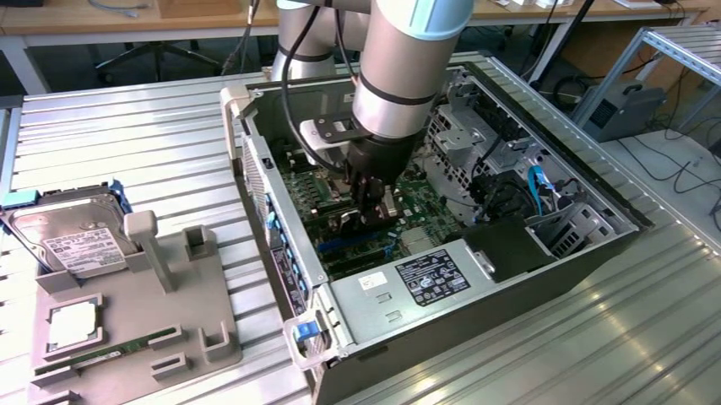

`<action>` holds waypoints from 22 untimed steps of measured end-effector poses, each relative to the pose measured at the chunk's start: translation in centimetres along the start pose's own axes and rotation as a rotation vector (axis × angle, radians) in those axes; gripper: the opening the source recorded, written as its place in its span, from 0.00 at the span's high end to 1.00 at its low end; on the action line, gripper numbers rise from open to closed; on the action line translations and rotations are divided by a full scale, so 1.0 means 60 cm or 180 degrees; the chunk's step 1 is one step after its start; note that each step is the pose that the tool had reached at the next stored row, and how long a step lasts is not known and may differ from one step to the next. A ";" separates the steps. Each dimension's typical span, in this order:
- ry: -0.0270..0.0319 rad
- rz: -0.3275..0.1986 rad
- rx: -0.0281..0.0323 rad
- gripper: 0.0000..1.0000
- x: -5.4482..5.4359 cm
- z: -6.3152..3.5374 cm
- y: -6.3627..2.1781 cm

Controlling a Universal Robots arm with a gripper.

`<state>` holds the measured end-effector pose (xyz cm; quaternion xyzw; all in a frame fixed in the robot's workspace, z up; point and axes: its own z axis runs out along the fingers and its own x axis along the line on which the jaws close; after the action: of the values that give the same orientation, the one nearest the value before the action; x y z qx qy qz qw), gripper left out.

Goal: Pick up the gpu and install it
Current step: 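Insert the gpu into the slot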

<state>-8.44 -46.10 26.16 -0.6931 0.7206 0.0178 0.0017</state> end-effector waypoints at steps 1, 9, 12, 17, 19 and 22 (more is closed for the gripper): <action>0.0000 -0.0013 -0.0001 0.73 0.000 0.001 0.000; 0.0002 -0.0080 -0.0002 0.73 0.000 0.007 0.000; 0.0002 -0.0080 -0.0002 0.73 0.000 0.008 0.000; 0.0002 -0.0080 -0.0002 0.73 0.000 0.009 0.000; 0.0002 -0.0080 -0.0002 0.73 0.000 0.009 0.000; 0.0002 -0.0080 -0.0002 0.73 0.000 0.009 0.000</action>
<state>-8.44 -46.10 25.62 -0.7022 0.7118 0.0178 0.0015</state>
